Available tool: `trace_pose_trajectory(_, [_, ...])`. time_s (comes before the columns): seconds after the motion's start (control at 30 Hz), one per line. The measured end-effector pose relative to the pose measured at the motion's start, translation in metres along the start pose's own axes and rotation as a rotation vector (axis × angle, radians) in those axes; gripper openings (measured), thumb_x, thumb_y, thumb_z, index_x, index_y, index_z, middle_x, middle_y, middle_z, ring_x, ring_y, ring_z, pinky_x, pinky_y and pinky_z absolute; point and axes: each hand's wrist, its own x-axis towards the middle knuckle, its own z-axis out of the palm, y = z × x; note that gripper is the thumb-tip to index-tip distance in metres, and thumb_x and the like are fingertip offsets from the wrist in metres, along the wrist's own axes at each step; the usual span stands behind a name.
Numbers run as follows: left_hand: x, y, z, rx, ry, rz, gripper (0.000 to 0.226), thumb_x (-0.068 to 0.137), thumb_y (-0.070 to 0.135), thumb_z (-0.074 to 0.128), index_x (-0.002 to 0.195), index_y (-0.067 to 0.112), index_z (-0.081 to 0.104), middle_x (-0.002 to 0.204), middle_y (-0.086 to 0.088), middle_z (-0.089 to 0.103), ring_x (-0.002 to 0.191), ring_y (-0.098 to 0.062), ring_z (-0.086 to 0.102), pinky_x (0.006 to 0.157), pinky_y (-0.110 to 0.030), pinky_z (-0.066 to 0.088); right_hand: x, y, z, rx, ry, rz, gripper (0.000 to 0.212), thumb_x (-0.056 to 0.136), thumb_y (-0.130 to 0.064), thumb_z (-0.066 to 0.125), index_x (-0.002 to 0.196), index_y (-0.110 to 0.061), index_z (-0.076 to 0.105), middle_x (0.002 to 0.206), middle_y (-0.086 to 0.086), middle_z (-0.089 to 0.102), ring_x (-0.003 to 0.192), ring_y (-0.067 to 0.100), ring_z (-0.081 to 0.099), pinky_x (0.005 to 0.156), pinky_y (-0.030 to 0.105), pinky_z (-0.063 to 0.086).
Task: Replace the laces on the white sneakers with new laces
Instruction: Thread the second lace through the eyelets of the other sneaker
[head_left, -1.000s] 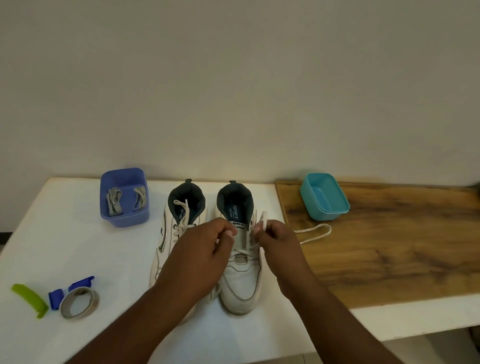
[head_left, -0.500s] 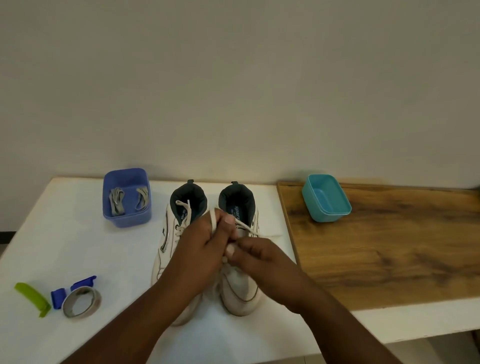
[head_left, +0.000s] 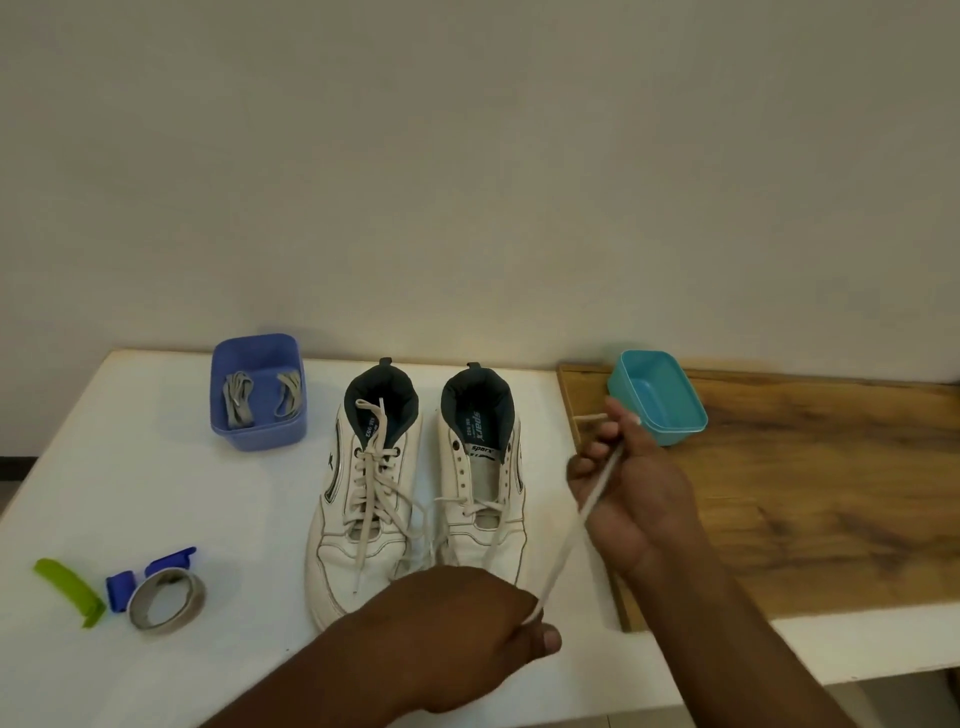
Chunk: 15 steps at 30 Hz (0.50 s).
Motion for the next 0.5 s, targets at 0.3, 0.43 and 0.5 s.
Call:
trace_pose_trajectory(0.3, [0.002, 0.004, -0.017, -0.426, 0.523, -0.071, 0.066, 0.078, 0.089, 0.031, 0.115, 0.043, 0.06, 0.098, 0.021, 0.068, 0.08, 0.005, 0.062, 0.077, -0.029, 0.053, -0.017, 0.007, 0.006, -0.921, -0.169, -0.42, 0.027, 0.104, -0.026, 0.047, 0.089, -0.019, 0.068, 0.068, -0.004, 0.054, 0.062, 0.009, 0.047, 0.056, 0.024, 0.038])
trace_pose_trajectory(0.43, [0.009, -0.014, -0.03, -1.056, 0.756, -0.274, 0.043, 0.094, 0.061, 0.042, 0.097, 0.03, 0.071, 0.063, 0.013, 0.065, 0.058, 0.002, 0.056, 0.063, -0.026, 0.042, -0.029, 0.03, -0.001, -1.57, -0.747, -0.416, 0.035, 0.105, -0.035, 0.046, 0.081, -0.017, 0.063, 0.07, 0.002, 0.06, 0.064, 0.02, 0.056, 0.06, 0.042, 0.047])
trace_pose_trajectory(0.5, [0.011, -0.026, -0.027, -1.121, 0.698, -0.34, 0.036, 0.099, 0.051, 0.048, 0.093, 0.026, 0.074, 0.063, 0.01, 0.061, 0.056, -0.006, 0.052, 0.06, -0.027, 0.04, -0.028, 0.03, -0.004, -1.645, -0.798, -0.381, 0.034, 0.104, -0.034, 0.047, 0.081, -0.016, 0.064, 0.07, 0.004, 0.059, 0.065, 0.021, 0.056, 0.063, 0.044, 0.047])
